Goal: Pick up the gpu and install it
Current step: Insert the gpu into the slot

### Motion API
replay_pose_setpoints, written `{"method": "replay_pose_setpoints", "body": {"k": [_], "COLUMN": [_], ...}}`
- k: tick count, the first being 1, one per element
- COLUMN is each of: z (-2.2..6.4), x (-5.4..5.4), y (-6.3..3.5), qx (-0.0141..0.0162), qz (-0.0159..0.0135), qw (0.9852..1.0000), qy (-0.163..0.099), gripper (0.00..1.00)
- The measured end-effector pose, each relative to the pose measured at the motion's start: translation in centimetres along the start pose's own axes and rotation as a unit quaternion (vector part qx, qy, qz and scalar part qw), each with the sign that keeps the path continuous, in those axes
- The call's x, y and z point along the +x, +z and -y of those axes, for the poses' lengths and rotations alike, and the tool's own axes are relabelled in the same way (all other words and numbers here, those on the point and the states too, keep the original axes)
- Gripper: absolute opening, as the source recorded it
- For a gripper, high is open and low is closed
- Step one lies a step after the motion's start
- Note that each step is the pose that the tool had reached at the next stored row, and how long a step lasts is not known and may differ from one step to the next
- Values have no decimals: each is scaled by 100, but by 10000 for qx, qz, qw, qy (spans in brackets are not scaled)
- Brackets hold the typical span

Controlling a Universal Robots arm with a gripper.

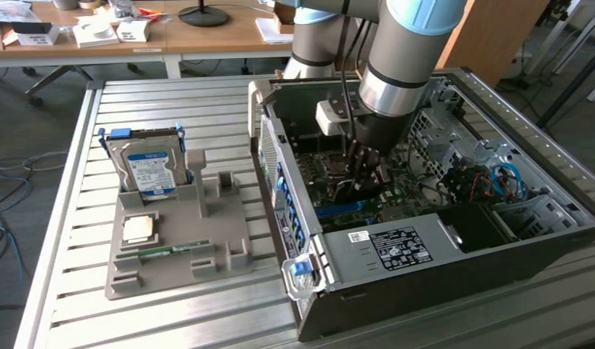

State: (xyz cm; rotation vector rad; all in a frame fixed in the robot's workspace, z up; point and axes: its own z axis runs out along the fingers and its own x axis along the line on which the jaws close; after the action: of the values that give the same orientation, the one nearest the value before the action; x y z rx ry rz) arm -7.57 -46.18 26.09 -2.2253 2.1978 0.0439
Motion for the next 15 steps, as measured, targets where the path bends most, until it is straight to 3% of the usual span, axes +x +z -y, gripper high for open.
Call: {"method": "replay_pose_setpoints", "body": {"k": [15], "z": [-10], "x": [1], "y": [42], "qx": [2], "qz": [0], "qw": [10000], "qy": [0], "gripper": [26]}}
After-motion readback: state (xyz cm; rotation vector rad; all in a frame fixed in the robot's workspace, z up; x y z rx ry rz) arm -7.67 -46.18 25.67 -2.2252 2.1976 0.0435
